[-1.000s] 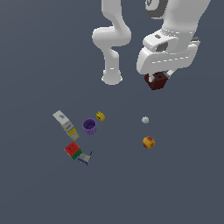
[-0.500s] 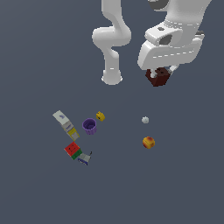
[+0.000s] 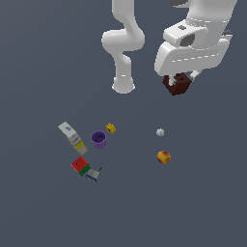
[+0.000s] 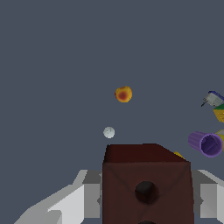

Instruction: Pick up a designated object from a clutter of objects.

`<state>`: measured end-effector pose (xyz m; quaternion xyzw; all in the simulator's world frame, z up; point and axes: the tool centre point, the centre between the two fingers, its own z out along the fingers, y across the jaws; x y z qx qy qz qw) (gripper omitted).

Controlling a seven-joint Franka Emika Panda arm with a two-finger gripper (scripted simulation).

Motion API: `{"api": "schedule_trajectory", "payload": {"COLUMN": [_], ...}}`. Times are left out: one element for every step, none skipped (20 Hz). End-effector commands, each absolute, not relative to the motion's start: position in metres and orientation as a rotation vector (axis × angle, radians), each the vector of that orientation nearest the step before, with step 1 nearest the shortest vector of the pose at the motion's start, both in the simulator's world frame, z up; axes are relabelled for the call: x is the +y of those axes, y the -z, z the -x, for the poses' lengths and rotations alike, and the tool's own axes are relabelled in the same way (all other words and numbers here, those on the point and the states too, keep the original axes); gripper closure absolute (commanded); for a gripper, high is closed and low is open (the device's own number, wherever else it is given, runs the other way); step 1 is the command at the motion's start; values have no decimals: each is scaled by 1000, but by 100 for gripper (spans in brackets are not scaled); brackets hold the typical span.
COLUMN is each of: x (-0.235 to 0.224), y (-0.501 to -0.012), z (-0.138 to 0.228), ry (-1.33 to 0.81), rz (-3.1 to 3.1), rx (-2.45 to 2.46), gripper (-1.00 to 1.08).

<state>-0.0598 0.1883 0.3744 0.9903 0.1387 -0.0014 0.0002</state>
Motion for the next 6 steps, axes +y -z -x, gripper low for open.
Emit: {"api": "schedule_trajectory", "payload": {"x": [189, 190, 190, 190, 190, 190], "y": [-380, -381, -382, -382, -383, -383], "z": [55, 54, 53, 52, 52, 52], "ry": [1, 1, 1, 1, 1, 1], "rz": [-3111, -3111, -3111, -3111, -3111, -3111], "rx": [436, 436, 436, 436, 436, 436], "gripper": [108, 108, 108, 108, 108, 108]}}
